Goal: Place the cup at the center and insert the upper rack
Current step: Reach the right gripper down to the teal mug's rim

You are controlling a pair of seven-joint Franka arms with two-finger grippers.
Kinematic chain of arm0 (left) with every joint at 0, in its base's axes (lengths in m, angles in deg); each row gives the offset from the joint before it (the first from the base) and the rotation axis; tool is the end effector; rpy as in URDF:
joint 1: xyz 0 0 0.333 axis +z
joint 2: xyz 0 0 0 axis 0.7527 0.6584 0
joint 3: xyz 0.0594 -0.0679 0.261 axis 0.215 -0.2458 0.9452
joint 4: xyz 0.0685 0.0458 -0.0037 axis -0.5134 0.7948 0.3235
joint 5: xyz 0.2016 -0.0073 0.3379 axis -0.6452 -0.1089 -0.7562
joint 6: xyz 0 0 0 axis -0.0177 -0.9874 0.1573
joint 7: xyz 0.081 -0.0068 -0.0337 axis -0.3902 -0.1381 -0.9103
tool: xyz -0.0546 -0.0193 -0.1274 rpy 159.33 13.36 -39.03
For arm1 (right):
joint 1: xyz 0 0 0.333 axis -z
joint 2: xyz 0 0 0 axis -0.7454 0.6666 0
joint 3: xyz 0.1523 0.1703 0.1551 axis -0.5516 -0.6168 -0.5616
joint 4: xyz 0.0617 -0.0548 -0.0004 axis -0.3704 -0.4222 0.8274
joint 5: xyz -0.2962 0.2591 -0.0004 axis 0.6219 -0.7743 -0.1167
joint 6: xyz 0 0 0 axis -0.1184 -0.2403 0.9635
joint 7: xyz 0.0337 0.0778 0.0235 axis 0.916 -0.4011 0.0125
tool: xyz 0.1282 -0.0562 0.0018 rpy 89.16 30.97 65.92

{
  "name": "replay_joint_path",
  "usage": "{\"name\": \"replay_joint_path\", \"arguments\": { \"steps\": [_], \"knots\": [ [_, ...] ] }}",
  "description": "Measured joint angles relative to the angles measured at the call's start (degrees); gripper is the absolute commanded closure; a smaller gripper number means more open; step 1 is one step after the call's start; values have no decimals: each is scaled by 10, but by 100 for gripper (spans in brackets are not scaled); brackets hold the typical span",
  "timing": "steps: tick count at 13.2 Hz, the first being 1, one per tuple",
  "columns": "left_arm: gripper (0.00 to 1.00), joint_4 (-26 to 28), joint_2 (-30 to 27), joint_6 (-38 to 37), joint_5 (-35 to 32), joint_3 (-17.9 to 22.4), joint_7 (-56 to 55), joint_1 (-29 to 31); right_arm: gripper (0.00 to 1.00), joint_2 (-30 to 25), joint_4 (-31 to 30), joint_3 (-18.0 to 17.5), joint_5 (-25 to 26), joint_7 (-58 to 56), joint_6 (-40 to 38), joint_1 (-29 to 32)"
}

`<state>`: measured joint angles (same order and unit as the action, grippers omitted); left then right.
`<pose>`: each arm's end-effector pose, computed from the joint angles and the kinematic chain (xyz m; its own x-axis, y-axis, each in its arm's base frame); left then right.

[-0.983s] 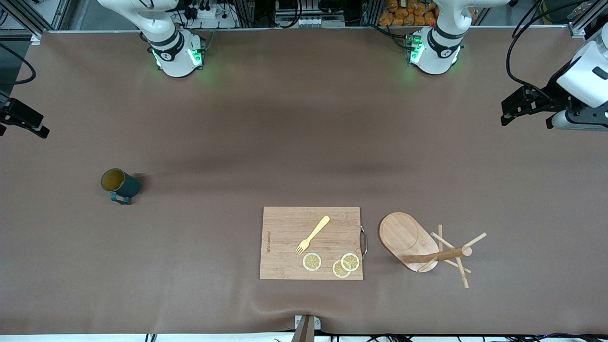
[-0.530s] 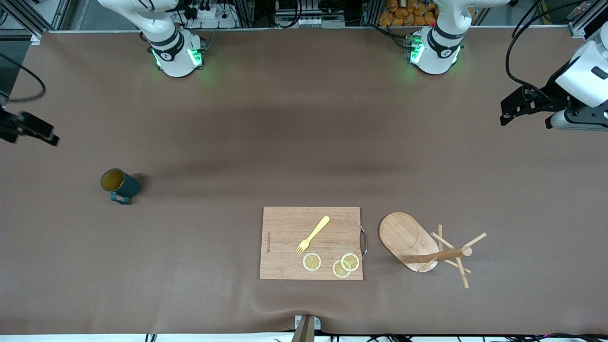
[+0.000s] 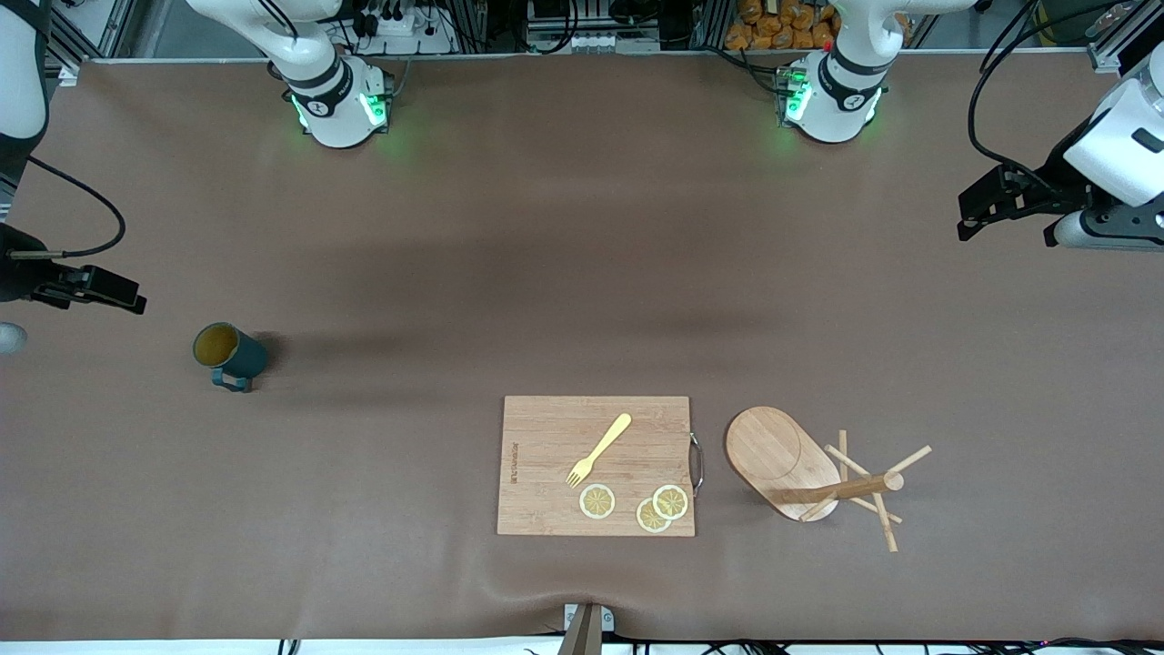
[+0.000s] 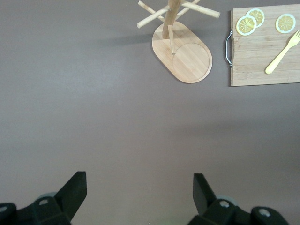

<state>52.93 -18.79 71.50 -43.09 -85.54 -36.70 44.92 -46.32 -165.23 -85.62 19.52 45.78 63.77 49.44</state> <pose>0.5510 -0.0717 0.5704 0.9969 -0.0758 0.0218 -0.0760 -0.9971 0.0094 0.5940 -0.0528 0.4860 0.9944 -0.0799 -0.0697 -0.0794 -0.9968 0.0106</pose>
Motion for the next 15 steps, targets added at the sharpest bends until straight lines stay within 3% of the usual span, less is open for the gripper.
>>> {"name": "replay_joint_path", "arguments": {
  "steps": [8, 15],
  "knots": [
    [0, 0, 2, 0, 0, -2, 0, -5, 0, 59, -23, 3, 0, -20, 3, 9],
    [0, 0, 2, 1, 0, -2, 0, -5, 0, 59, -139, 4, 0, -48, 123, 24]
  ]
}}
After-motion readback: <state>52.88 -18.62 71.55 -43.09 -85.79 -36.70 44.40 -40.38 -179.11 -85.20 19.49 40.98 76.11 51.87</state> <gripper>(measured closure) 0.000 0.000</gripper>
